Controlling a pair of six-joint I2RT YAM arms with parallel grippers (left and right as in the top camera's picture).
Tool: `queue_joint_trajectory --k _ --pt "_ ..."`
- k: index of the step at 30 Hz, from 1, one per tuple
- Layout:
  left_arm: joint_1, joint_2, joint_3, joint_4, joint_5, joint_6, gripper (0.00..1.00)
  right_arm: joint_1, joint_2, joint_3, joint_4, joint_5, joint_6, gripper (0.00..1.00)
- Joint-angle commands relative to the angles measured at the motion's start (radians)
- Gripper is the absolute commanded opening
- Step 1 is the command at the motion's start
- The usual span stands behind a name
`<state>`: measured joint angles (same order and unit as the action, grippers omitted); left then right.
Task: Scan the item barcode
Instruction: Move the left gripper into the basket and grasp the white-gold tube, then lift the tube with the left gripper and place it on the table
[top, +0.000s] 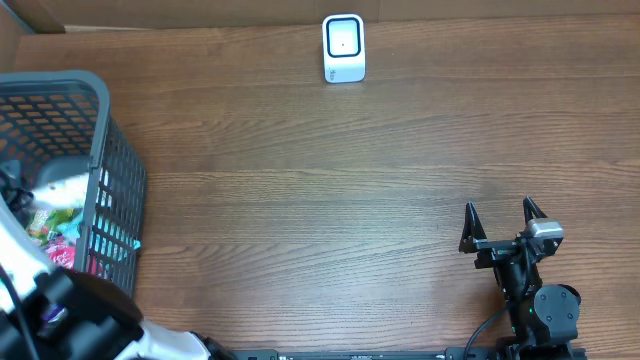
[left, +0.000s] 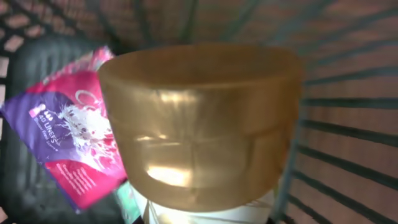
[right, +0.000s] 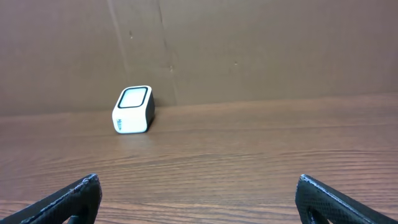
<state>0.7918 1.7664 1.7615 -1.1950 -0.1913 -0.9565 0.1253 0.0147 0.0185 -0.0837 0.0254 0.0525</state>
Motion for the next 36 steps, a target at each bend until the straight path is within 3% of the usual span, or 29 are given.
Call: queue_joint_trajectory --k 1,16,21,26,31,36 --pt "-0.007 -0.121 0.049 -0.005 0.06 0.041 0.1 0.005 -0.012 -0.011 0.003 -0.004 0.008 1.0" --pt "-0.007 -0.45 0.049 0.125 0.568 0.045 0.11 0.005 -0.012 -0.011 0.003 -0.004 0.008 1.0" --pt "-0.008 -0.526 0.049 0.174 0.673 0.032 0.11 0.005 -0.012 -0.011 0.003 -0.004 0.008 1.0" --pt "-0.083 -0.55 0.049 0.213 0.846 0.025 0.13 0.005 -0.012 -0.011 0.003 -0.004 0.008 1.0" --pt "-0.287 -0.536 0.049 0.174 0.797 0.041 0.13 0.005 -0.012 -0.011 0.003 -0.004 0.008 1.0" --pt "-0.595 -0.48 0.048 0.099 0.507 0.04 0.13 0.005 -0.012 -0.011 0.003 -0.004 0.008 1.0"
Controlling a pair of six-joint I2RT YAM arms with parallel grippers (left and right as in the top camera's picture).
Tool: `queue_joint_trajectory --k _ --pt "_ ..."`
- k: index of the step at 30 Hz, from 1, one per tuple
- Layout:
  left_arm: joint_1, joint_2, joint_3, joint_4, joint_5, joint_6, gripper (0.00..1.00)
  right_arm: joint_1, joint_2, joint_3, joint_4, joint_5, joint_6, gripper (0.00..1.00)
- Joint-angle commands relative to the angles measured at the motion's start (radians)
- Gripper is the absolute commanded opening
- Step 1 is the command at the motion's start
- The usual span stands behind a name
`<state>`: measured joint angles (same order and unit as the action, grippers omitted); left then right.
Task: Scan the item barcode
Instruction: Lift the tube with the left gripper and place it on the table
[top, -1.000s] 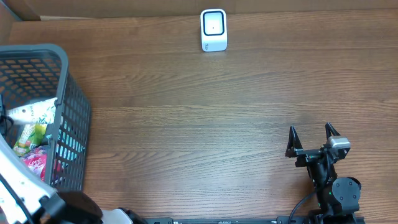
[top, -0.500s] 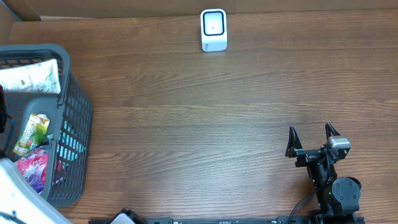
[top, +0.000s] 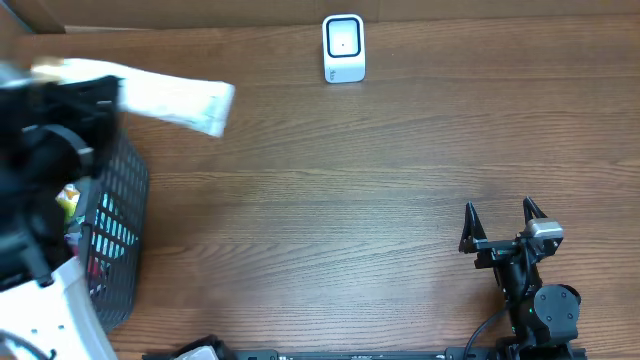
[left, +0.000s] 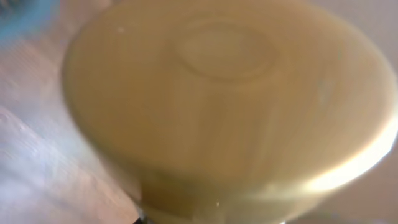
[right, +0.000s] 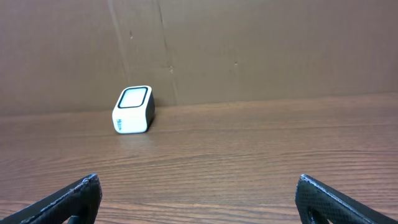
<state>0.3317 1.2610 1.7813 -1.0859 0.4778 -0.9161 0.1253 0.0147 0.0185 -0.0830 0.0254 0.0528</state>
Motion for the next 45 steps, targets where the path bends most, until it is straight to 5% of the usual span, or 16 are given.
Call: queue_joint_trajectory --k 1,12,23,35,40,45 --pt "-0.205 0.048 0.028 -0.025 -0.223 0.0 0.13 0.005 -0.012 -0.011 0.003 -0.004 0.007 1.0" --pt "-0.653 0.375 0.028 -0.086 -0.528 -0.03 0.13 0.005 -0.012 -0.011 0.003 -0.004 0.007 1.0" --pt "-0.799 0.742 0.028 -0.096 -0.533 -0.03 0.11 0.005 -0.012 -0.011 0.003 -0.004 0.007 1.0" --pt "-0.867 0.88 0.028 -0.078 -0.583 -0.071 0.06 0.005 -0.012 -0.011 0.003 -0.004 0.007 1.0" --pt "-0.856 0.84 0.037 -0.074 -0.648 -0.048 0.2 0.005 -0.012 -0.011 0.003 -0.004 0.007 1.0" --pt "-0.803 0.742 0.087 -0.093 -0.705 0.024 0.67 0.005 -0.012 -0.011 0.003 -0.004 0.007 1.0"
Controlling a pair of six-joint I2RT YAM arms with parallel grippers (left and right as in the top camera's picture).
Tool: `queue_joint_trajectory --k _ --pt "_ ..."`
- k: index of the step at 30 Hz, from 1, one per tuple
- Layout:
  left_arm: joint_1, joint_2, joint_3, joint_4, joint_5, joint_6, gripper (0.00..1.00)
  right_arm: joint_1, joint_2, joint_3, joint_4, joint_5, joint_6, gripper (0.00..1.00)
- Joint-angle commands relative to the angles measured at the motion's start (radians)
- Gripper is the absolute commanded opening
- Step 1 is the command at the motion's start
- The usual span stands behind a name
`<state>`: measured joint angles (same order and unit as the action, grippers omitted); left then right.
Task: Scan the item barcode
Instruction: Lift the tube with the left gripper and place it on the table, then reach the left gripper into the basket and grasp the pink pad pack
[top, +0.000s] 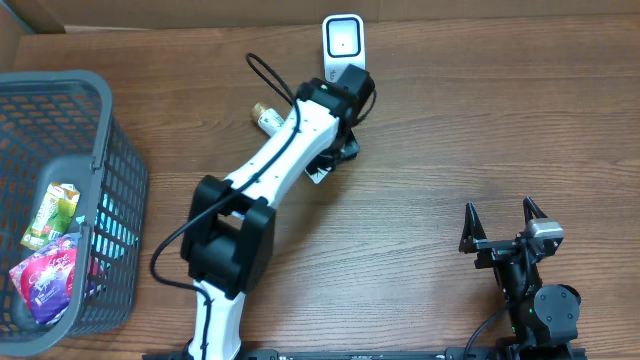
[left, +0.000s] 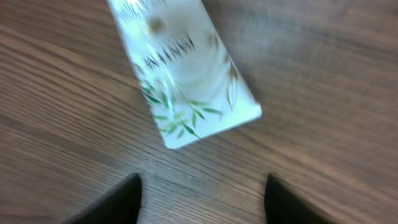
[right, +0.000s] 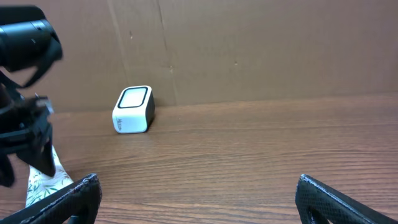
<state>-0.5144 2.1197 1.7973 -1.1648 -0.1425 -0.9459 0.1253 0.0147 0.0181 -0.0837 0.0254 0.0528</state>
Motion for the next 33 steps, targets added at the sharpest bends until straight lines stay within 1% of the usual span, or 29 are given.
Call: queue_joint_trajectory --k 1,2,6,10,14,19,21,22,24,29,33 --pt "0.059 -0.142 0.088 -0.021 -0.1 0.07 0.77 0.005 -0.012 -0.01 0.003 -0.004 0.007 1.0" --pt "0.074 -0.166 0.105 -0.031 -0.113 0.081 0.85 0.005 -0.012 -0.01 0.003 -0.004 0.007 1.0" --pt "0.153 -0.285 0.198 -0.091 -0.163 0.135 0.9 0.005 -0.012 -0.01 0.003 -0.004 0.007 1.0" --pt "0.264 -0.4 0.296 -0.179 -0.185 0.184 0.94 0.005 -0.012 -0.01 0.003 -0.004 0.007 1.0" --pt "0.415 -0.513 0.333 -0.297 -0.19 0.183 0.96 0.005 -0.012 -0.01 0.003 -0.004 0.007 1.0" --pt "0.623 -0.611 0.333 -0.466 -0.19 0.116 0.99 0.005 -0.012 -0.01 0.003 -0.004 0.007 1.0" --pt "0.703 -0.628 0.332 -0.526 -0.191 0.107 1.0 0.005 -0.012 -0.01 0.003 -0.004 0.007 1.0" --pt "0.741 -0.634 0.324 -0.525 -0.185 0.129 1.0 0.005 -0.012 -0.01 0.003 -0.004 0.007 1.0" --pt "0.8 -0.641 0.306 -0.525 -0.183 0.129 1.0 0.005 -0.012 -0.01 0.004 -0.004 0.007 1.0" --pt "0.967 -0.641 0.235 -0.522 -0.182 0.066 1.0 0.005 -0.012 -0.01 0.003 -0.004 0.007 1.0" --pt "1.062 -0.636 0.137 -0.494 -0.18 0.046 1.0 0.005 -0.012 -0.01 0.003 -0.004 0.007 1.0"
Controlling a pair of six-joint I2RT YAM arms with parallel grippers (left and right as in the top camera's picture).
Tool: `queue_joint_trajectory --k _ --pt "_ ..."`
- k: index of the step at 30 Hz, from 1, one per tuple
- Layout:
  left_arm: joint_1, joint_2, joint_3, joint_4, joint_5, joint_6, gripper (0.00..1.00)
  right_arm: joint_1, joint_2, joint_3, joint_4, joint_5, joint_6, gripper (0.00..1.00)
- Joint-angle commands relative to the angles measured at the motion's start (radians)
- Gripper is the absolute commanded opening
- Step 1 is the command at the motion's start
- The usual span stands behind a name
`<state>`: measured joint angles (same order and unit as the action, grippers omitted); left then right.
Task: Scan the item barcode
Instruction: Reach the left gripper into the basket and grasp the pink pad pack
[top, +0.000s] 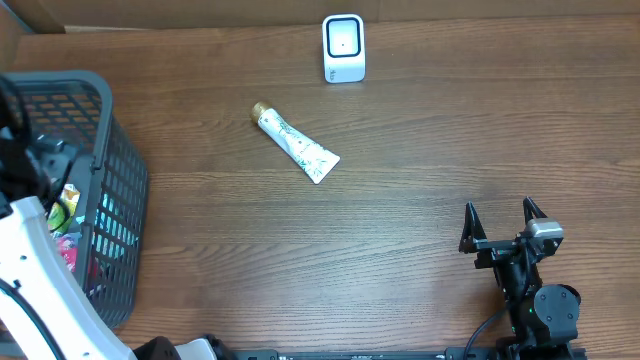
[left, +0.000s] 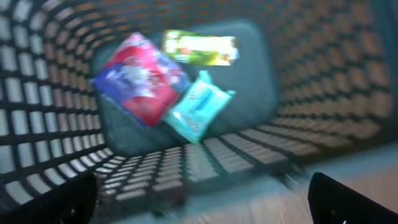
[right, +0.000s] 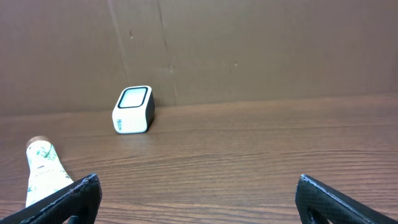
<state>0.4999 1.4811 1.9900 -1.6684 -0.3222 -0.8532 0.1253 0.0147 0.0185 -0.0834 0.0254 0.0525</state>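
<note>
A white tube with a gold cap (top: 295, 143) lies flat on the wooden table, a little in front and left of the white scanner (top: 343, 47). The right wrist view shows the tube (right: 42, 171) at its left edge and the scanner (right: 133, 109) at the back wall. My left gripper (left: 199, 205) is open and empty, looking down into the grey basket (left: 50, 74) at the far left. My right gripper (top: 503, 225) rests open near the front right, its opening (right: 198, 199) holding nothing.
The mesh basket (top: 120, 200) stands at the table's left edge. Inside lie a purple-pink packet (left: 140, 78), a teal packet (left: 198, 106) and a green carton (left: 200, 47). A brown cardboard wall (right: 249, 50) closes off the back.
My left arm has gone from the tube near the scanner back to the basket at the left. The tube stays lying on the table. The right arm has not moved.
My left gripper was down in the basket with the gold-capped tube filling its view. Then it held the tube up over the basket's edge. Then it stood open above the tube lying near the scanner. Now it is over the basket again.
</note>
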Motion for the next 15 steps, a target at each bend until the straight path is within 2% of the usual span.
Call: queue_joint_trajectory --k 1,4,12,15 --pt "0.069 0.004 -0.106 0.03 0.001 -0.059 1.0 0.005 -0.012 -0.011 0.003 -0.004 0.008 1.0" --pt "0.093 0.004 -0.234 0.099 0.0 -0.071 1.0 0.005 -0.012 -0.011 0.003 -0.004 0.008 1.0" --pt "0.139 0.024 -0.614 0.438 -0.015 -0.063 1.0 0.005 -0.012 -0.011 0.003 -0.004 0.008 1.0" --pt "0.143 0.065 -0.638 0.498 -0.026 -0.03 1.0 0.005 -0.012 -0.011 0.003 -0.004 0.008 1.0"
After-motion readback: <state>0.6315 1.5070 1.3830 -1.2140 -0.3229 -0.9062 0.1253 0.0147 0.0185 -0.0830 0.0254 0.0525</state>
